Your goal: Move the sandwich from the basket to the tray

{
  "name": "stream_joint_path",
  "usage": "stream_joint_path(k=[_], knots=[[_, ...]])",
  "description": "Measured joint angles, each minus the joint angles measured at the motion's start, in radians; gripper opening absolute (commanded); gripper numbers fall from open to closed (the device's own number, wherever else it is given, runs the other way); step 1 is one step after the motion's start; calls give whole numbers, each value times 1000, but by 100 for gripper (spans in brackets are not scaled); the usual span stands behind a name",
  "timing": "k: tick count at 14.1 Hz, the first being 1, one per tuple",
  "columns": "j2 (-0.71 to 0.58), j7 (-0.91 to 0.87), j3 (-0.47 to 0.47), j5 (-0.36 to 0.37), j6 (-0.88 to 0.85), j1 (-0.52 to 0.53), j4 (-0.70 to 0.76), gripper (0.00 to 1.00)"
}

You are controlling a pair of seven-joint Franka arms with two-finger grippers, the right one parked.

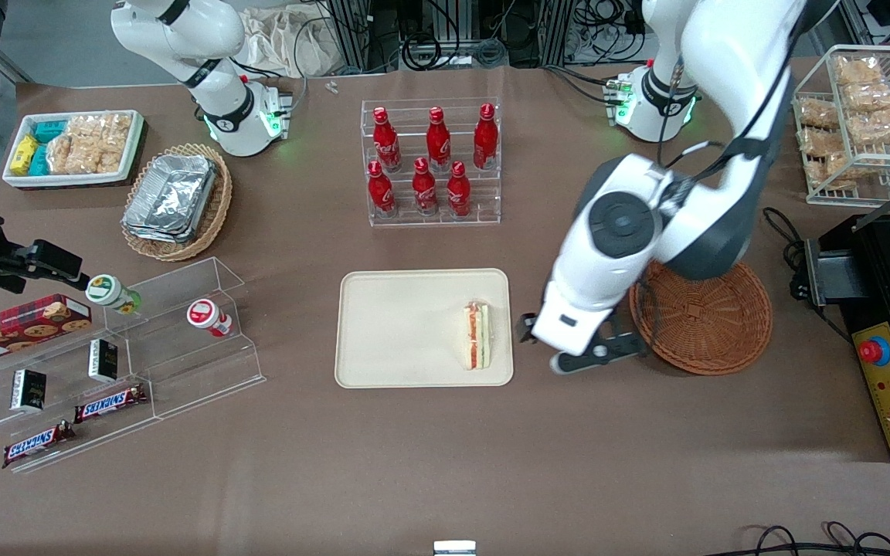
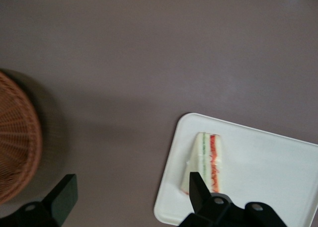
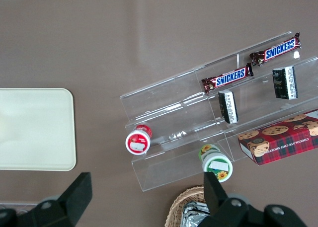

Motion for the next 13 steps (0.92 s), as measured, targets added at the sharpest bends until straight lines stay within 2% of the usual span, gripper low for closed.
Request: stream_joint_path(k=[2, 4, 9, 10, 13], knots=[[-118, 35, 57, -36, -15, 2, -87, 100], [-207, 72, 100, -39, -67, 0, -135, 100], [-303, 379, 304, -103, -172, 7, -158, 100], [-306, 442, 333, -108, -178, 31, -158, 100], [-308, 594, 298, -148, -213, 221, -127, 100]])
